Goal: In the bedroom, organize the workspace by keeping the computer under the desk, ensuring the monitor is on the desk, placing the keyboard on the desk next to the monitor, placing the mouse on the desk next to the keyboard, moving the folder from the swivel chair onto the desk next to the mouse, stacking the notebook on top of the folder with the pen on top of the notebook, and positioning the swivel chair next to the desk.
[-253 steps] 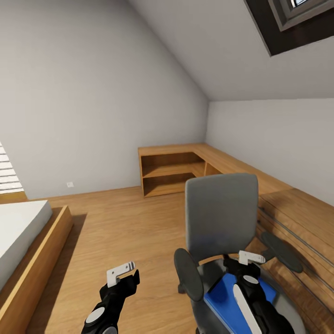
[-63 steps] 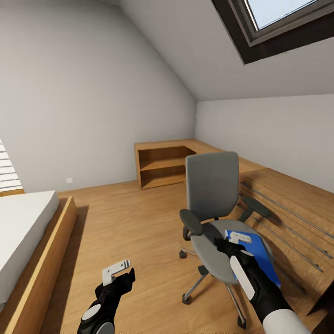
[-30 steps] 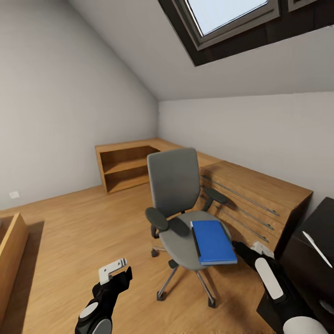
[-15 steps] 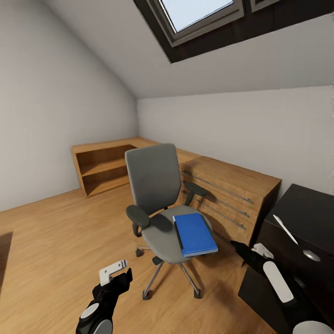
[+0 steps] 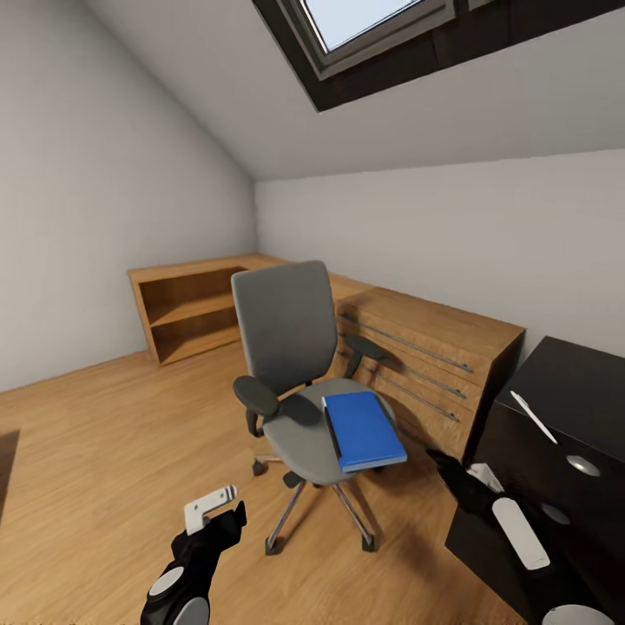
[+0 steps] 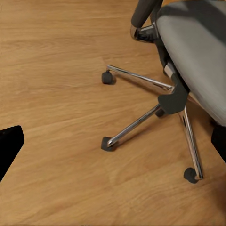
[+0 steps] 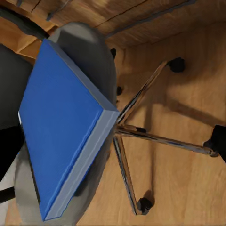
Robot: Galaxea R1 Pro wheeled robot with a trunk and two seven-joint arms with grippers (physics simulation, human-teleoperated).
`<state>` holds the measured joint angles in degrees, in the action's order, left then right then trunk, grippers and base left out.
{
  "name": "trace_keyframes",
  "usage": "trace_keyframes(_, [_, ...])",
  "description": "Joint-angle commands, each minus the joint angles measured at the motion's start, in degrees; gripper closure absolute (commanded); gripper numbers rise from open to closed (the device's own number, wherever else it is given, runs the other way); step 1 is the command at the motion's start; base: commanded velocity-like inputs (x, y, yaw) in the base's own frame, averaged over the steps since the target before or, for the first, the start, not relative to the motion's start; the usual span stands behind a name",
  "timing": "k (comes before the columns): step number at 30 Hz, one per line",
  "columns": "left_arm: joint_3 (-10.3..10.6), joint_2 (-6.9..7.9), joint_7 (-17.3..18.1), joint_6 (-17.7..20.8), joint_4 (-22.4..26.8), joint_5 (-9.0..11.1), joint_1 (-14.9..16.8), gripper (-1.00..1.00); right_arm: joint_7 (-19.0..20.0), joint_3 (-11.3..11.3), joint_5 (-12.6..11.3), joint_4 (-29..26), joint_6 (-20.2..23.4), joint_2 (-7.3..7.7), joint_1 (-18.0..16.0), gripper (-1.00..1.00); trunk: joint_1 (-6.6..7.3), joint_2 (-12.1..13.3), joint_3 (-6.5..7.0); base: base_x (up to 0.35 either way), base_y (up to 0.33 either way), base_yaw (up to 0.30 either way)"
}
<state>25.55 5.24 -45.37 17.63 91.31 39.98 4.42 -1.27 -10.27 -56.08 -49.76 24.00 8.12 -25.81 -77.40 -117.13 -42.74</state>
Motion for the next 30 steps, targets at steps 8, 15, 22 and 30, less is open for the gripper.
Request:
trace_keyframes(8, [0.29,0.08,-0.42,0.15,0.34,0.26,0.06,-1.00,9.09,-1.70,-4.97,4.37,3.43,0.06,-0.02,-1.00,-1.76,-3.25,-1.50,0.000,0.000,0.000])
trace_keyframes(15, [0.59,-0.05,-0.67,0.05,0.34,0.19,0.06,-1.00,16.62,-1.86,-4.78,7.02,4.83,0.17,0.07,-1.00,-3.29,-6.06,-2.76,0.000,0.000,0.000])
trace_keyframes(22, [0.67,-0.20,-0.76,0.04,0.10,0.27,0.05,-1.00,19.25,-1.78,-2.10,7.82,4.47,-0.11,0.05,-1.00,-4.83,-8.87,-4.01,0.000,0.000,0.000])
trace_keyframes(30, [0.72,-0.24,-0.77,0.04,0.10,0.28,0.06,-1.00,19.36,-1.72,-1.82,7.83,4.42,-0.55,0.05,-1.00,-6.59,-12.07,-5.45,0.000,0.000,0.000])
